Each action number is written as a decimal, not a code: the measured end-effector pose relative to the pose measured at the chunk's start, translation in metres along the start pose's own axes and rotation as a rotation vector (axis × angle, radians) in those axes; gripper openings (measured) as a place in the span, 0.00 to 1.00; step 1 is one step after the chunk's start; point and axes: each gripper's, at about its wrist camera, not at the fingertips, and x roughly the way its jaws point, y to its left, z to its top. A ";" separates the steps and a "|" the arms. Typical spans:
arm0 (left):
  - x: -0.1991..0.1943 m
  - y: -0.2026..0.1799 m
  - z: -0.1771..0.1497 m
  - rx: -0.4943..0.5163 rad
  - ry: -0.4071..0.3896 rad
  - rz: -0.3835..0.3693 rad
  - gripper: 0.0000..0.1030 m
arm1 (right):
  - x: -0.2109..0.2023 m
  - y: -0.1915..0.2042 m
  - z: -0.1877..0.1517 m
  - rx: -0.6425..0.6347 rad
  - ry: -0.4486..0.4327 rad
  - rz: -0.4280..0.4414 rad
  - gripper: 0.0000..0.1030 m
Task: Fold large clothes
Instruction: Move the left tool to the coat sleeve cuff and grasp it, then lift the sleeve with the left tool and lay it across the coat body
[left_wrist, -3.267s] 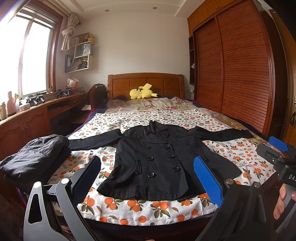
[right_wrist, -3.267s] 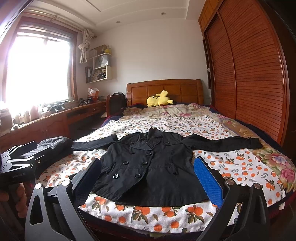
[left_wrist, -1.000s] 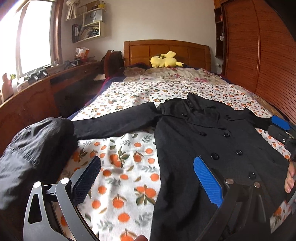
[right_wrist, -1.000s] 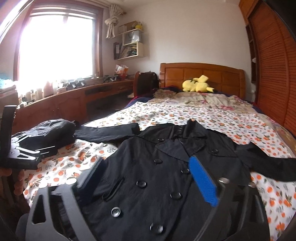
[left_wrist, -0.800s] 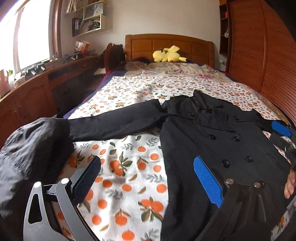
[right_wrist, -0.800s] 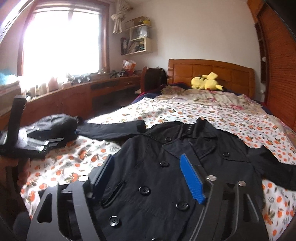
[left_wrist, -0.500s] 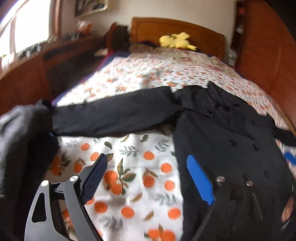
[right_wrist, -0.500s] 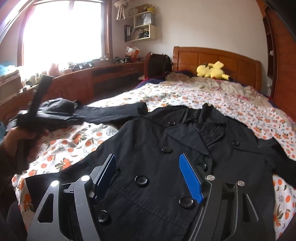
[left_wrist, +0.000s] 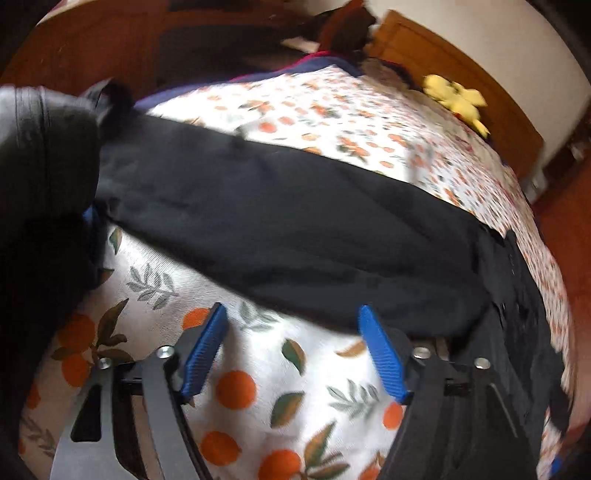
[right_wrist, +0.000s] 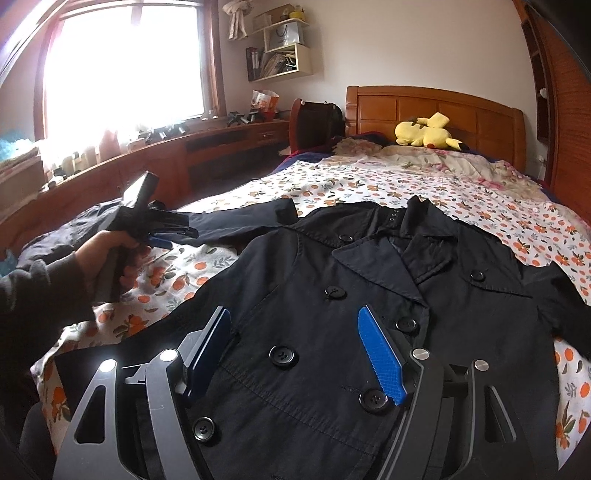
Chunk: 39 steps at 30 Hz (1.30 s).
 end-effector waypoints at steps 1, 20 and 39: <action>0.002 0.002 0.003 -0.015 0.001 0.003 0.68 | 0.000 0.000 0.000 0.002 -0.001 0.003 0.67; -0.030 -0.079 0.021 0.204 -0.104 0.081 0.01 | -0.011 -0.001 0.004 0.008 -0.020 0.019 0.68; -0.147 -0.181 -0.099 0.663 -0.282 -0.008 0.94 | -0.026 -0.003 0.013 0.001 -0.065 -0.011 0.68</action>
